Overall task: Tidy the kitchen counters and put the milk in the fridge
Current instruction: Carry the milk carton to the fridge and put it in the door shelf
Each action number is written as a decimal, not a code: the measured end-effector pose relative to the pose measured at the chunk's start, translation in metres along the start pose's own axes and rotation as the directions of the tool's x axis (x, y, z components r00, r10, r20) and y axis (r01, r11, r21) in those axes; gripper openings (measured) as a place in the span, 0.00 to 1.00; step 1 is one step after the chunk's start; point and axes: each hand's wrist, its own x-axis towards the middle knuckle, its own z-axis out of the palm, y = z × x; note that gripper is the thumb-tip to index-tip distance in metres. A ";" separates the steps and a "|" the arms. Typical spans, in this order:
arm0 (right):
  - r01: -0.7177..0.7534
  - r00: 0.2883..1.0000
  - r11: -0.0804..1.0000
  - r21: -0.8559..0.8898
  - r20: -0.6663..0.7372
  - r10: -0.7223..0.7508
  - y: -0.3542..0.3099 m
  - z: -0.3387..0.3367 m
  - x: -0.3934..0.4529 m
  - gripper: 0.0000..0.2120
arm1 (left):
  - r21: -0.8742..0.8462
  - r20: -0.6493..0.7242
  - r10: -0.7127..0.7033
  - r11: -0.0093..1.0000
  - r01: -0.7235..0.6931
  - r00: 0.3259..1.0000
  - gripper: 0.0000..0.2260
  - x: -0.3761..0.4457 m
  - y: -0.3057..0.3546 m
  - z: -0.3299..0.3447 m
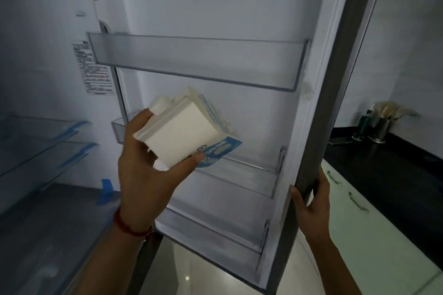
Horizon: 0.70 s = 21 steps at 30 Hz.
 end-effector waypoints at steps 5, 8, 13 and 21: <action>-0.026 1.000 1.000 0.011 0.013 0.026 0.010 -0.005 0.019 0.41 | -0.072 0.165 0.113 0.992 -0.102 0.980 0.32 0.027 -0.023 0.045; -0.013 1.000 1.000 0.007 0.016 0.013 0.018 -0.004 0.026 0.40 | -0.040 0.301 0.081 0.997 -0.072 0.950 0.34 0.042 -0.044 0.058; -0.043 0.999 0.999 0.031 0.011 0.043 0.025 -0.003 0.031 0.38 | 0.012 0.449 -0.019 1.000 0.015 0.893 0.33 0.061 -0.061 0.071; -0.056 0.998 0.995 0.085 0.008 0.056 0.022 -0.001 0.032 0.38 | 0.156 0.650 -0.137 0.987 0.045 0.747 0.30 0.087 -0.077 0.074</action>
